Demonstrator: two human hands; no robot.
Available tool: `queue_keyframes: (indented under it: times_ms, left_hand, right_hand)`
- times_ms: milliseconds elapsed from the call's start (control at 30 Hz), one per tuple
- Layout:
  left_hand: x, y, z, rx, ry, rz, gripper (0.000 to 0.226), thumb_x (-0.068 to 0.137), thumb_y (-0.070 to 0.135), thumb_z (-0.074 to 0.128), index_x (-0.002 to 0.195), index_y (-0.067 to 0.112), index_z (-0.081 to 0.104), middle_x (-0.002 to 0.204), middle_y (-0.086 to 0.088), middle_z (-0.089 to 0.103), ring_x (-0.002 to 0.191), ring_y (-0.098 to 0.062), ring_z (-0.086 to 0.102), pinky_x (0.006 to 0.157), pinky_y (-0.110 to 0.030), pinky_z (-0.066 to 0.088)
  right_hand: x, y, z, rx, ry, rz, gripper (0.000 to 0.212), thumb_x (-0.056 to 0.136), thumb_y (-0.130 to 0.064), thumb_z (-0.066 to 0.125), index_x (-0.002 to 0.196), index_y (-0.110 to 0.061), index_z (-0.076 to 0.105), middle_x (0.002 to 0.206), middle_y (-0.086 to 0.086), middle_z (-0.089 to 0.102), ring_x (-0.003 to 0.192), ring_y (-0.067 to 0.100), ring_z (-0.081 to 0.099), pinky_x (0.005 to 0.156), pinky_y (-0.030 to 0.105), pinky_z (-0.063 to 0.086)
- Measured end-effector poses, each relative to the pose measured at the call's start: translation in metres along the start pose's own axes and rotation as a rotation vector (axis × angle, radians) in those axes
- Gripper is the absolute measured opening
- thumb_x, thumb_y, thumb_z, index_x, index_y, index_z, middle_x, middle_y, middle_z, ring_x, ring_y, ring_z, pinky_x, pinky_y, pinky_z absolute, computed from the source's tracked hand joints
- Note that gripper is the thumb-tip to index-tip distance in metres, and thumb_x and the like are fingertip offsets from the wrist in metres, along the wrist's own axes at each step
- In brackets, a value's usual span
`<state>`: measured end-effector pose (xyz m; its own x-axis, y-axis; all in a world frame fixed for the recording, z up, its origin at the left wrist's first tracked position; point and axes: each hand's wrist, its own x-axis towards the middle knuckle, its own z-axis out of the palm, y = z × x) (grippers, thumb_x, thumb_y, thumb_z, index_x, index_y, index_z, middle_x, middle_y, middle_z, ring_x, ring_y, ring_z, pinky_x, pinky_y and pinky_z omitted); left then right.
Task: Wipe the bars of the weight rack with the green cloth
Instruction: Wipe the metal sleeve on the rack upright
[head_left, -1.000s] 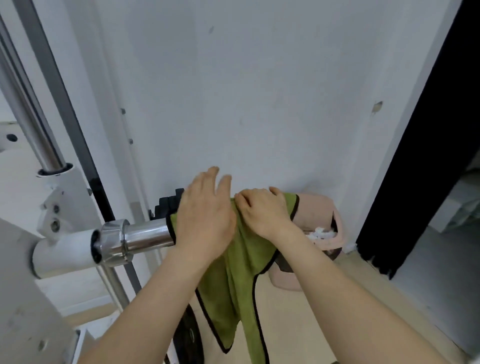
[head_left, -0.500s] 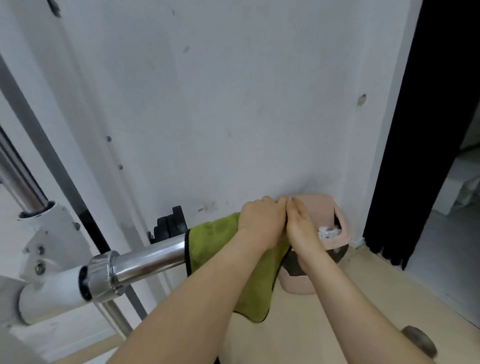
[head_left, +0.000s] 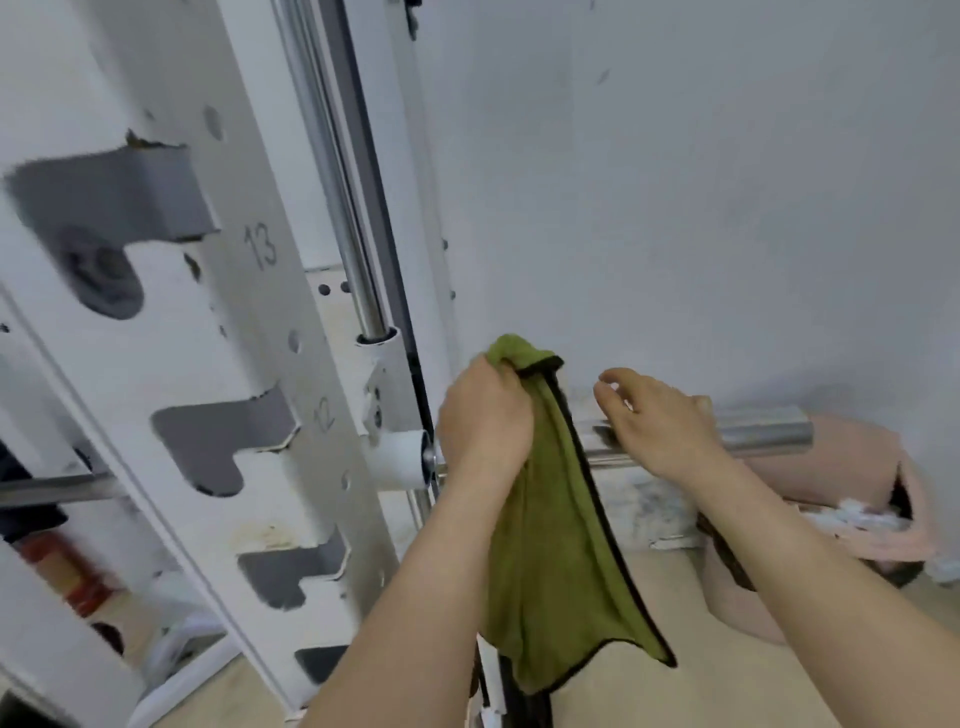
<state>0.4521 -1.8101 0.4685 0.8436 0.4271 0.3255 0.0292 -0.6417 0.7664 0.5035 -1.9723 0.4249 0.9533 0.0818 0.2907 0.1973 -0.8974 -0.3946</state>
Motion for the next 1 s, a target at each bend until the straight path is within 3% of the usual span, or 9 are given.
queue_keyframes:
  times_ms: [133,233,333,433,600,767,867,933,1000]
  left_hand:
    - [0.019,0.019,-0.028,-0.363,0.35,-0.053,0.023,0.101,0.02,0.032,0.092,0.017,0.053,0.078,0.009,0.05,0.076,-0.014,0.052,0.063,-0.026,0.037]
    - [0.021,-0.003,-0.009,0.096,0.274,0.156,0.016,0.097,0.017,0.036,0.095,0.015,0.052,0.089,0.0,0.057,0.08,-0.021,0.052,0.067,-0.032,0.041]
    - [0.009,-0.025,0.026,0.653,-0.034,0.184,0.023,0.093,0.019,0.037,0.076,0.019,0.052,0.081,-0.002,0.064,0.078,-0.024,0.053,0.098,-0.041,0.037]
    - [-0.001,-0.032,0.032,0.656,0.012,0.21,0.031,0.095,0.026,0.037,0.073,0.021,0.057,0.073,0.002,0.062,0.074,-0.021,0.051,0.103,-0.044,0.035]
    - [-0.052,-0.064,0.036,0.483,0.098,0.31,0.042,0.088,0.015,0.056,0.129,0.009,0.057,0.133,-0.006,0.058,0.129,-0.023,0.048,0.113,-0.044,0.027]
    - [-0.088,-0.058,0.018,0.323,-0.153,0.191,0.045,0.097,0.022,0.04,0.141,0.03,0.04,0.155,0.023,0.02,0.12,-0.013,0.05,0.089,-0.029,0.044]
    - [-0.091,-0.055,0.011,0.126,-0.113,0.176,0.025,0.096,0.023,0.042,0.112,0.03,0.06,0.125,0.021,0.054,0.094,-0.009,0.056,0.071,-0.024,0.041]
    - [-0.087,-0.052,0.012,0.041,-0.056,0.171,0.016,0.095,0.026,0.045,0.092,0.028,0.061,0.094,0.015,0.055,0.079,-0.006,0.052,0.064,-0.019,0.036]
    - [-0.081,-0.049,0.012,-0.018,0.001,0.14,0.015,0.095,0.026,0.046,0.09,0.027,0.06,0.09,0.012,0.05,0.075,-0.004,0.05,0.063,-0.02,0.036]
  right_hand:
    - [-0.002,0.001,0.0,-0.277,-0.024,-0.178,0.066,0.097,-0.059,0.014,0.069,-0.019,0.058,0.07,-0.003,0.062,0.071,0.024,0.058,0.074,0.036,0.037]
    - [-0.003,0.002,0.007,-0.351,0.089,-0.2,0.062,0.099,-0.051,0.02,0.061,-0.018,0.056,0.061,-0.003,0.056,0.06,0.024,0.051,0.063,0.033,0.035]
    - [0.003,0.002,0.006,-0.338,0.059,-0.181,0.057,0.097,-0.043,0.024,0.057,-0.015,0.054,0.059,-0.001,0.053,0.057,0.023,0.05,0.056,0.03,0.033]
    - [0.011,0.001,0.002,-0.302,-0.045,-0.149,0.048,0.095,-0.042,0.028,0.059,-0.017,0.05,0.064,0.0,0.049,0.066,0.026,0.05,0.061,0.032,0.035]
    - [0.027,-0.006,-0.006,-0.265,-0.283,-0.078,0.04,0.094,-0.041,0.03,0.067,-0.018,0.05,0.075,0.001,0.053,0.079,0.026,0.054,0.07,0.033,0.038]
    - [0.037,-0.015,-0.015,0.099,-0.622,0.045,0.045,0.098,-0.03,0.031,0.071,-0.005,0.058,0.063,0.011,0.067,0.051,0.026,0.065,0.069,0.038,0.055]
    - [0.042,-0.012,-0.014,0.168,-0.767,0.109,0.042,0.097,-0.026,0.038,0.073,-0.004,0.065,0.066,0.014,0.069,0.058,0.028,0.064,0.067,0.038,0.055]
    - [0.049,-0.008,-0.01,0.1,-0.57,0.072,0.031,0.092,-0.027,0.047,0.074,-0.011,0.066,0.076,0.009,0.069,0.074,0.029,0.064,0.071,0.033,0.051]
    - [0.052,-0.003,-0.005,0.01,-0.044,0.054,0.024,0.087,-0.025,0.046,0.079,-0.015,0.067,0.082,0.004,0.068,0.078,0.028,0.061,0.07,0.032,0.05]
